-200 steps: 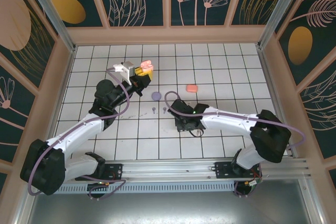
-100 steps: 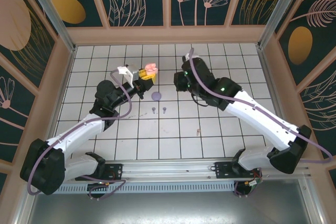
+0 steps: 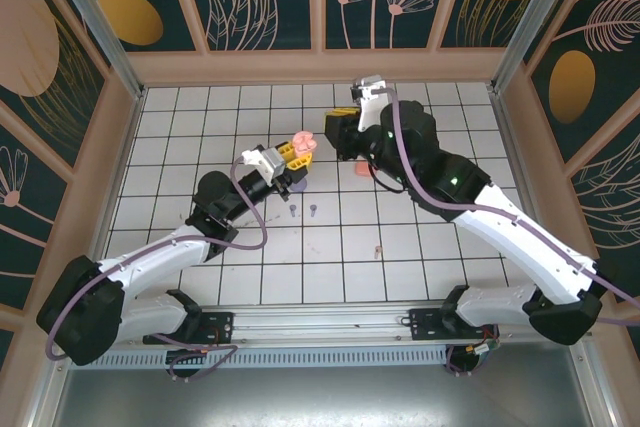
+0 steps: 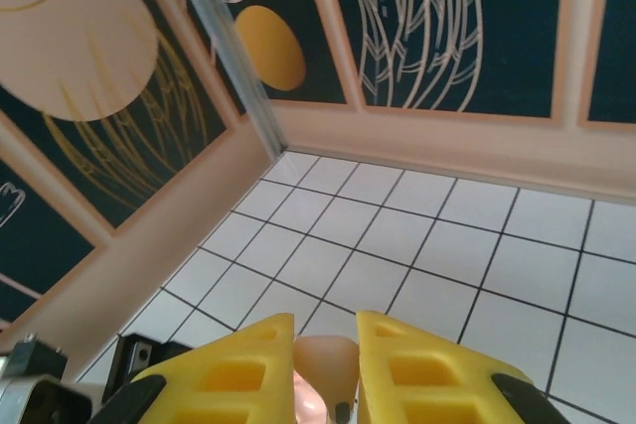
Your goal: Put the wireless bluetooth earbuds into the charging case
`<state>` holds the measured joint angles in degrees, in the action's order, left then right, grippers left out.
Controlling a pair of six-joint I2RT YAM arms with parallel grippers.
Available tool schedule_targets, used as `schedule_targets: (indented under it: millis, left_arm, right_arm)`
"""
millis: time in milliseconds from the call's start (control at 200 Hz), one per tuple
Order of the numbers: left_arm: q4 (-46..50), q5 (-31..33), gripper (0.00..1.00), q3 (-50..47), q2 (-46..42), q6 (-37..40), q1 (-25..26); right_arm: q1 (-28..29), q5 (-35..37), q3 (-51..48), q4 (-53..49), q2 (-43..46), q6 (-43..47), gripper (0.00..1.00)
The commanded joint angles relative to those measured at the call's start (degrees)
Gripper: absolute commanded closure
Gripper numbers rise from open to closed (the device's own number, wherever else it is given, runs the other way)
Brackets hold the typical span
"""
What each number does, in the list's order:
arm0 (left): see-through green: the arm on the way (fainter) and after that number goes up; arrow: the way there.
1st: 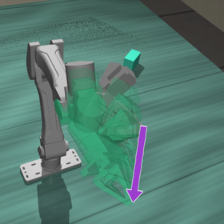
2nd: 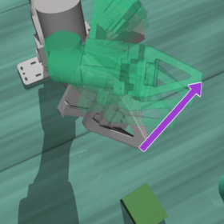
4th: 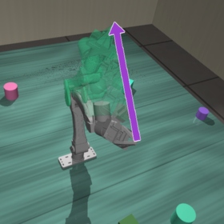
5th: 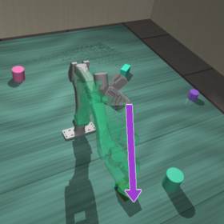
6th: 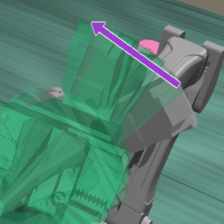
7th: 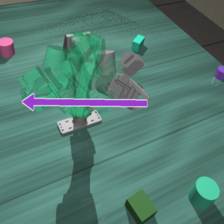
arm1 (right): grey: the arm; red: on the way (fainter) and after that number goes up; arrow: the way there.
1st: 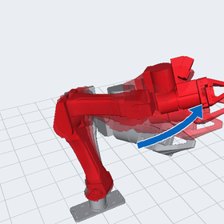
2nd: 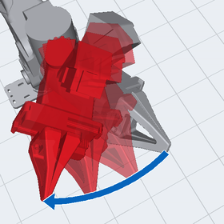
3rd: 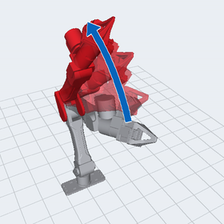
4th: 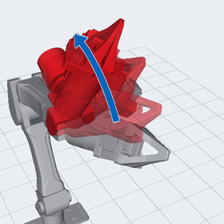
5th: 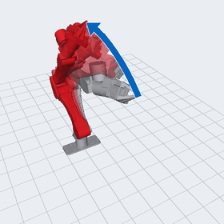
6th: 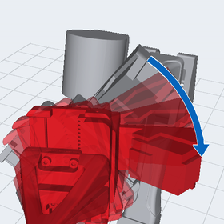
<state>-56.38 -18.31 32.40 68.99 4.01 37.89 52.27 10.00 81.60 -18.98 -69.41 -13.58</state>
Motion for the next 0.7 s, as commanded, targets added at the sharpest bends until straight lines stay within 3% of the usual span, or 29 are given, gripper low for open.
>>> schedule_targets:
  millis: [0,696]
  left_arm:
    - [-5.3,1.9,1.00,0.4,0.8,1.7,0.6]
    - [-4.2,1.9,1.00,2.2,1.6,1.0,1.0]
  right_arm:
    - [0.8,-3.0,-2.7,6.4,2.0,3.1,0.81]
    - [3.6,-4.0,-6.8,10.4,-2.7,3.0,0.82]
